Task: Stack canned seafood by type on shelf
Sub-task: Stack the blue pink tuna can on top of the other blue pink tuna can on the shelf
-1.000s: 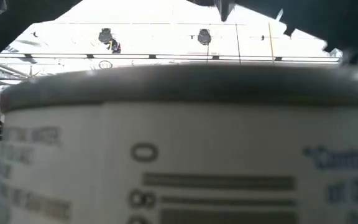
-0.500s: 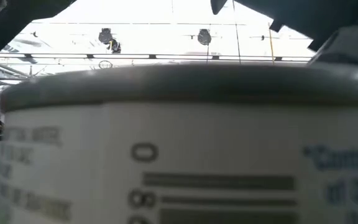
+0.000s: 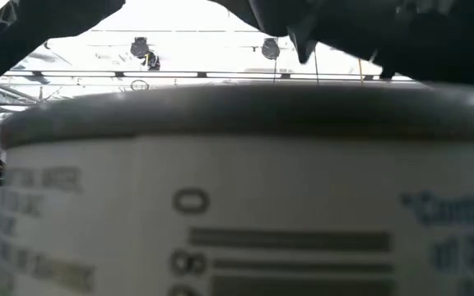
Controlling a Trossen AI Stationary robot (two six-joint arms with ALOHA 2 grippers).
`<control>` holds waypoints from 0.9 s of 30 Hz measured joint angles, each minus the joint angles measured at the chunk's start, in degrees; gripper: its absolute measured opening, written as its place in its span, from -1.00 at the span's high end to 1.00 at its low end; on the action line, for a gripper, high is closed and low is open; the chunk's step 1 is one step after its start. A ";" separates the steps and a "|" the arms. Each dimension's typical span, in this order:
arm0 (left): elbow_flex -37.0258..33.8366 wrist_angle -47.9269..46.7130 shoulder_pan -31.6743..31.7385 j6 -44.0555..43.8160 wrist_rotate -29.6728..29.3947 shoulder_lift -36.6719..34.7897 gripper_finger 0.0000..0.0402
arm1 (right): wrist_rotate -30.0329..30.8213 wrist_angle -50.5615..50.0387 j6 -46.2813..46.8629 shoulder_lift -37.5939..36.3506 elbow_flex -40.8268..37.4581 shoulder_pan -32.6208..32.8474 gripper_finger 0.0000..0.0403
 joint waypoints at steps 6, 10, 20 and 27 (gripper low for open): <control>0.10 1.61 0.22 0.09 -0.04 1.50 0.17 | -0.31 0.09 0.00 0.00 0.00 0.00 0.25; 0.04 0.88 0.50 0.35 0.14 2.40 0.17 | -0.31 0.02 -0.02 0.00 0.00 0.01 0.25; 0.20 1.12 0.31 1.93 -0.10 3.11 0.25 | -0.30 -0.34 -0.66 -0.48 0.00 0.00 0.25; 0.24 0.17 0.31 1.34 -0.73 3.16 0.54 | -0.27 -0.42 -0.64 -0.48 0.00 0.02 0.25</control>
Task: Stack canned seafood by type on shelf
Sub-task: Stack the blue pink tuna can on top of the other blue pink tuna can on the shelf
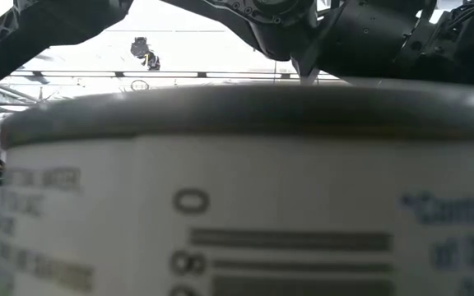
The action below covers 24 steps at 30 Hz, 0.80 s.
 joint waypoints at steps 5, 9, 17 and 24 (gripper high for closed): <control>0.04 -2.02 -0.04 0.06 -1.11 0.02 0.71 | 0.00 0.00 0.00 0.00 0.00 0.00 0.25; 0.04 -3.35 -0.11 0.67 -1.70 0.00 0.78 | 0.02 0.00 -0.01 0.00 0.00 0.00 0.25; -0.15 -0.22 -0.64 0.33 -4.41 0.03 0.98 | 0.03 0.02 -0.27 0.00 0.00 -0.01 0.25; -0.35 -2.05 -1.46 0.10 -7.13 -1.45 0.99 | 0.60 0.06 -1.19 0.00 0.00 -0.02 0.25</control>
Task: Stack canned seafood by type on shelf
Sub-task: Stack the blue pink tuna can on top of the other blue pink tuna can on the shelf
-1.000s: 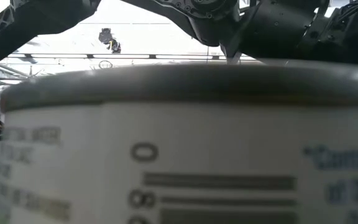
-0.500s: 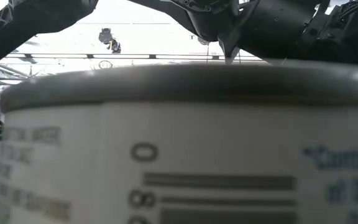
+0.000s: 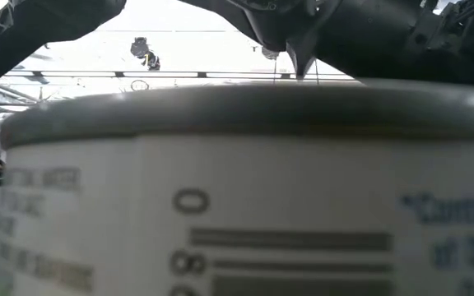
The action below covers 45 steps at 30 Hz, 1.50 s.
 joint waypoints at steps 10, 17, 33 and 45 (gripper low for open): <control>-0.02 -8.72 -0.42 -1.18 -2.43 -6.78 1.00 | 5.02 3.23 -2.55 0.00 0.00 0.02 0.25; -0.02 -12.37 0.75 -6.48 -3.21 -10.23 1.00 | 11.52 4.46 -5.59 0.02 0.82 0.02 0.25; 0.09 -13.29 10.92 -7.34 -5.87 -11.86 1.00 | 33.23 -8.94 -18.00 0.00 16.14 -3.08 0.25; 0.12 -5.75 19.45 -2.25 -7.01 -11.97 1.00 | 32.82 -14.66 -24.08 -0.24 17.29 -10.17 0.25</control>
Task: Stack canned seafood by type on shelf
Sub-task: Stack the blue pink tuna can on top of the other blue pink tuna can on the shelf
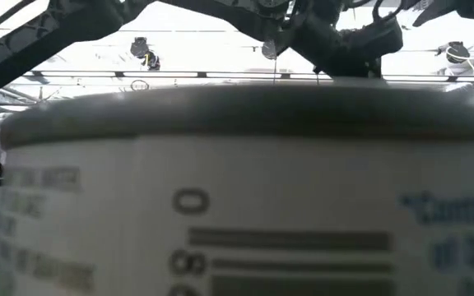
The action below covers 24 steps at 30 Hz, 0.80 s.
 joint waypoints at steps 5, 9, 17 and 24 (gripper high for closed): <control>0.02 2.51 1.32 1.19 0.67 0.00 1.00 | -0.04 -0.11 -2.27 -0.56 -0.02 -2.28 0.25; 0.02 4.50 3.36 1.10 0.74 0.00 1.00 | -0.04 -0.11 -3.43 -0.90 -0.02 -4.48 0.25; 0.15 10.14 7.50 0.84 5.74 1.13 1.00 | 3.26 -0.08 -3.76 -0.90 -0.02 -10.14 0.25; 0.10 12.36 8.28 2.19 6.88 3.07 1.00 | 3.03 -0.06 -5.97 -0.88 -0.04 -14.35 0.25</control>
